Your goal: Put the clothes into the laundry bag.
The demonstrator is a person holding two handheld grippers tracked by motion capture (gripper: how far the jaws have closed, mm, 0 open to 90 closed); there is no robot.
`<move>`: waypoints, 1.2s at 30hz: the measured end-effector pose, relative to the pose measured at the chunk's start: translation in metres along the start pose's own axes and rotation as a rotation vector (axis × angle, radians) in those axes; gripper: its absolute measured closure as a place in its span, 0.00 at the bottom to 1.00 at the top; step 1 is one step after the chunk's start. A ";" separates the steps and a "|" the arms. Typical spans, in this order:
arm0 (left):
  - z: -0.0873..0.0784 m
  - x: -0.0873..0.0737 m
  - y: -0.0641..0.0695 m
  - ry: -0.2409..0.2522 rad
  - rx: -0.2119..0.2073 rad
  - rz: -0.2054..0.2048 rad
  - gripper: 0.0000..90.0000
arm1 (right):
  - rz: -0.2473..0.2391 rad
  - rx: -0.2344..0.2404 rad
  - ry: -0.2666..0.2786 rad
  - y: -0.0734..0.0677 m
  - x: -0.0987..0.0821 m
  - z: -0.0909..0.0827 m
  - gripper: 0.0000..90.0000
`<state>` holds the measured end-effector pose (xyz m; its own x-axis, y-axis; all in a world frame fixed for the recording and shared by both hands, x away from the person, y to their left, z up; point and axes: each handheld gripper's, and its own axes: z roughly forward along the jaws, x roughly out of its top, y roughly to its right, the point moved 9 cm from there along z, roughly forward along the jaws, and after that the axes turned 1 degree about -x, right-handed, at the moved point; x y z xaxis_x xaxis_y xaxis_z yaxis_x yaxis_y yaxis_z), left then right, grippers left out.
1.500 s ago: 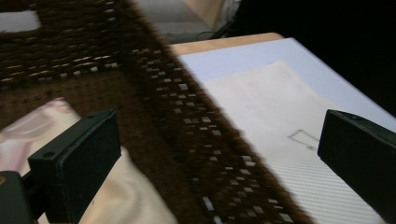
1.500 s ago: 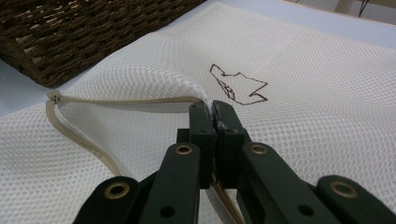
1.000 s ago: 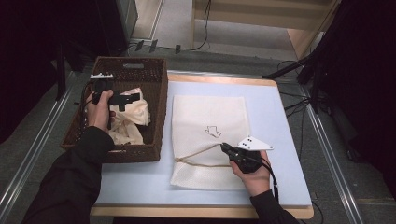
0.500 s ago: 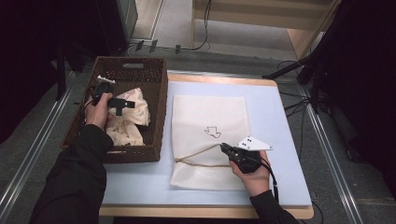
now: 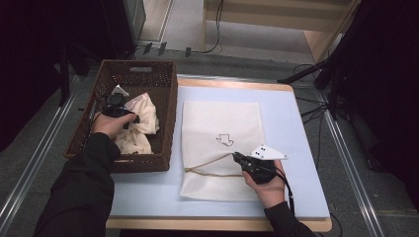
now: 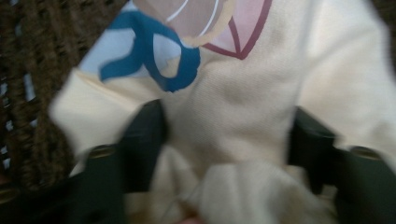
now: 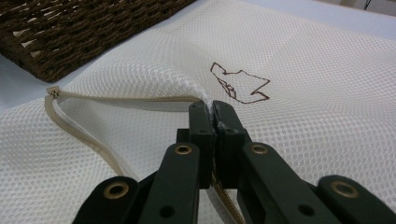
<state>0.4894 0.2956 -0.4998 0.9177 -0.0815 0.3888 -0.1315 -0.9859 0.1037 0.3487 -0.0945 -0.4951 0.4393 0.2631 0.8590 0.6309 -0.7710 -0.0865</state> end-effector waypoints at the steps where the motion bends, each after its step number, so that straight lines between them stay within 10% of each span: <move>1: -0.002 0.002 0.001 0.014 -0.014 -0.013 0.59 | -0.002 0.001 0.000 0.000 0.000 0.000 0.97; 2: -0.002 0.002 0.001 0.014 -0.014 -0.013 0.67 | -0.002 0.001 -0.001 0.000 0.000 0.001 0.97; 5: -0.010 0.009 0.017 0.077 -0.247 -0.069 0.78 | -0.004 0.001 -0.003 -0.001 0.000 0.001 0.97; 9: -0.018 0.016 0.044 0.136 -0.405 -0.003 0.70 | -0.003 0.001 -0.002 0.000 0.000 0.001 0.97; 17: -0.005 0.004 0.040 0.021 -0.315 0.021 0.19 | -0.003 0.006 -0.009 -0.001 -0.002 0.001 0.97; 21: 0.008 -0.005 0.034 -0.059 -0.173 0.067 0.13 | -0.006 0.003 -0.010 -0.001 -0.003 0.001 0.97; 25: 0.011 -0.006 0.037 -0.066 -0.142 0.112 0.14 | -0.006 0.003 -0.013 -0.001 -0.003 0.001 0.97; 28: 0.013 -0.010 0.042 -0.079 -0.056 0.244 0.28 | -0.004 0.004 -0.017 -0.001 -0.004 0.002 0.97; 36: 0.006 -0.009 0.045 -0.080 -0.101 0.240 0.72 | -0.009 0.003 -0.019 -0.002 -0.004 0.004 0.97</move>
<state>0.4771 0.2507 -0.5042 0.8822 -0.3260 0.3398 -0.3816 -0.9178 0.1101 0.3480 -0.0919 -0.5008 0.4459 0.2811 0.8498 0.6369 -0.7667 -0.0806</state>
